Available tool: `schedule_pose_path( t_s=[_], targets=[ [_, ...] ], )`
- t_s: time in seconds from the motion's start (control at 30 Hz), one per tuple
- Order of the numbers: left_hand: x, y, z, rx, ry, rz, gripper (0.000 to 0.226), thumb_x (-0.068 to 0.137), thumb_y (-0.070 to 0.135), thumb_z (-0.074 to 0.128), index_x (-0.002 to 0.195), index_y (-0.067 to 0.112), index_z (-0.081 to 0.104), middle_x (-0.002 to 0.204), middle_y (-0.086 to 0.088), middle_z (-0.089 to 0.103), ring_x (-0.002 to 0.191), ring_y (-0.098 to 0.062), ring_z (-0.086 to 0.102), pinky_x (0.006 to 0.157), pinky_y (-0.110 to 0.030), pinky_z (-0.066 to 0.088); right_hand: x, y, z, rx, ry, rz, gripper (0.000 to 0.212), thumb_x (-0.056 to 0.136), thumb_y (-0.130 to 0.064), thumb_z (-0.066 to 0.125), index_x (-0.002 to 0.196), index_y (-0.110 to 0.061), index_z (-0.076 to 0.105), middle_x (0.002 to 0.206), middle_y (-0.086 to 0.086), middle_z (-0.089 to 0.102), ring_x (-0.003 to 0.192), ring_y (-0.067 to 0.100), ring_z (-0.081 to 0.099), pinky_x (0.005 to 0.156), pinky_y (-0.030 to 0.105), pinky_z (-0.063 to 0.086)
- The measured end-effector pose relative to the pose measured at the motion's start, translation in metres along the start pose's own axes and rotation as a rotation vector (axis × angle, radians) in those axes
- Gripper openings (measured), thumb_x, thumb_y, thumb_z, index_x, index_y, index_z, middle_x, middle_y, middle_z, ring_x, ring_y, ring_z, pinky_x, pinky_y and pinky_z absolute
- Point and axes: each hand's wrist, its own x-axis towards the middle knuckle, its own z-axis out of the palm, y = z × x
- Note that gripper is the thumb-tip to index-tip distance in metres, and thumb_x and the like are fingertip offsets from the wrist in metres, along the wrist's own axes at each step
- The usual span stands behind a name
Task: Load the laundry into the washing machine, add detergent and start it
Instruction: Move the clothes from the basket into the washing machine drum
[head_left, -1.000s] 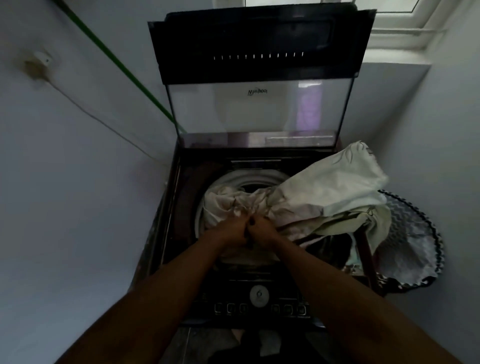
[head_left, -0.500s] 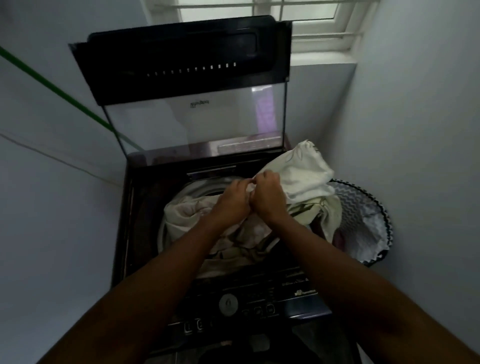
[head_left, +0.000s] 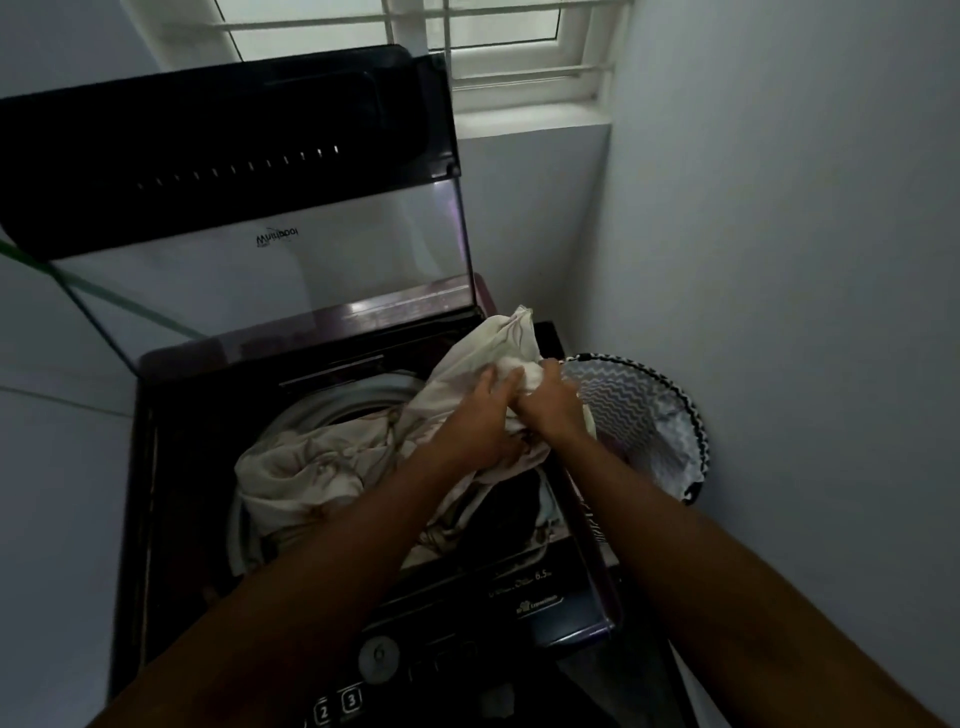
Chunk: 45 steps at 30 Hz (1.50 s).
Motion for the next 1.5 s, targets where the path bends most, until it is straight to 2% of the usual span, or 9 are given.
schedule_pose_path(
  t_s=[0.2, 0.37, 0.5, 0.8, 1.03, 1.2, 1.33, 1.43, 1.5],
  targets=[
    [-0.006, -0.003, -0.010, -0.067, 0.098, 0.036, 0.115, 0.070, 0.029, 0.084, 0.157, 0.022, 0.009, 0.161, -0.021, 0.005, 0.148, -0.037, 0.016, 0.117, -0.044, 0.030, -0.016, -0.020, 0.006, -0.276, 0.253, -0.273, 0.036, 0.095, -0.048, 0.043, 0.114, -0.018, 0.045, 0.112, 0.017, 0.056, 0.097, 0.036, 0.060, 0.073, 0.039, 0.043],
    [-0.017, -0.016, -0.022, -0.103, 0.288, 0.086, 0.108, 0.067, 0.050, 0.068, 0.154, 0.042, 0.004, 0.159, -0.015, 0.011, 0.141, -0.036, 0.033, 0.110, -0.049, 0.039, -0.028, -0.049, 0.015, -0.260, 0.307, -0.491, 0.023, 0.099, -0.032, 0.040, 0.108, -0.013, 0.050, 0.099, 0.013, 0.065, 0.090, 0.035, 0.063, 0.065, 0.036, 0.039],
    [-0.043, -0.032, -0.033, -0.094, 0.430, 0.015, 0.092, 0.077, 0.039, 0.064, 0.153, 0.036, 0.012, 0.160, -0.005, 0.021, 0.143, -0.026, 0.034, 0.112, -0.047, 0.038, -0.043, -0.077, 0.034, -0.091, 0.223, -0.620, 0.022, 0.097, -0.029, 0.044, 0.106, -0.012, 0.053, 0.097, 0.013, 0.067, 0.090, 0.034, 0.064, 0.072, 0.039, 0.048],
    [-0.113, -0.096, -0.049, 0.063, 0.549, -0.123, 0.090, 0.081, 0.022, 0.065, 0.156, 0.028, 0.014, 0.156, -0.018, 0.023, 0.132, -0.033, 0.042, 0.106, -0.045, 0.044, -0.079, -0.109, 0.123, 0.140, -0.152, -0.702, 0.016, 0.090, -0.023, 0.060, 0.099, -0.011, 0.056, 0.091, 0.000, 0.061, 0.085, 0.021, 0.060, 0.071, 0.030, 0.044],
    [-0.165, -0.154, -0.030, 0.238, 0.456, -0.325, 0.103, 0.072, 0.029, 0.074, 0.156, 0.017, 0.015, 0.153, -0.022, 0.022, 0.133, -0.037, 0.039, 0.102, -0.046, 0.047, -0.119, -0.106, 0.185, 0.250, -0.383, -0.719, 0.011, 0.094, -0.017, 0.059, 0.102, -0.009, 0.060, 0.098, -0.005, 0.060, 0.089, 0.008, 0.055, 0.080, 0.023, 0.044],
    [-0.176, -0.178, -0.024, 0.463, 0.200, -0.459, 0.115, 0.062, 0.044, 0.079, 0.156, 0.018, 0.017, 0.163, -0.015, 0.002, 0.149, -0.033, 0.005, 0.114, -0.056, 0.024, -0.124, -0.097, 0.207, 0.135, -0.650, -0.666, 0.029, 0.092, -0.001, 0.058, 0.120, 0.004, 0.054, 0.110, -0.002, 0.052, 0.099, 0.001, 0.051, 0.089, 0.018, 0.040],
    [-0.170, -0.197, -0.028, 0.303, -0.052, -0.411, 0.095, 0.080, 0.030, 0.071, 0.156, 0.013, 0.016, 0.165, -0.007, 0.000, 0.151, -0.024, 0.004, 0.119, -0.045, 0.014, -0.123, -0.089, 0.215, -0.157, -0.775, -0.456, 0.055, 0.095, -0.005, 0.053, 0.145, 0.005, 0.031, 0.149, 0.023, 0.037, 0.139, 0.036, 0.034, 0.115, 0.039, 0.028],
    [-0.158, -0.196, -0.045, 0.072, -0.104, -0.404, 0.090, 0.083, 0.040, 0.058, 0.155, 0.006, 0.016, 0.163, -0.015, 0.006, 0.150, -0.028, 0.011, 0.122, -0.035, 0.010, -0.115, -0.101, 0.203, -0.332, -0.855, -0.543, 0.050, 0.098, -0.003, 0.042, 0.146, 0.005, 0.031, 0.149, 0.024, 0.037, 0.138, 0.035, 0.037, 0.112, 0.032, 0.027],
    [-0.147, -0.186, -0.052, -0.003, 0.010, -0.390, 0.090, 0.079, 0.050, 0.041, 0.155, 0.009, 0.016, 0.161, -0.019, 0.013, 0.149, -0.031, 0.015, 0.122, -0.039, 0.011, -0.110, -0.113, 0.190, -0.209, -0.668, -0.502, 0.046, 0.090, -0.014, 0.047, 0.134, -0.001, 0.048, 0.131, 0.020, 0.054, 0.122, 0.033, 0.052, 0.101, 0.032, 0.041]
  ],
)
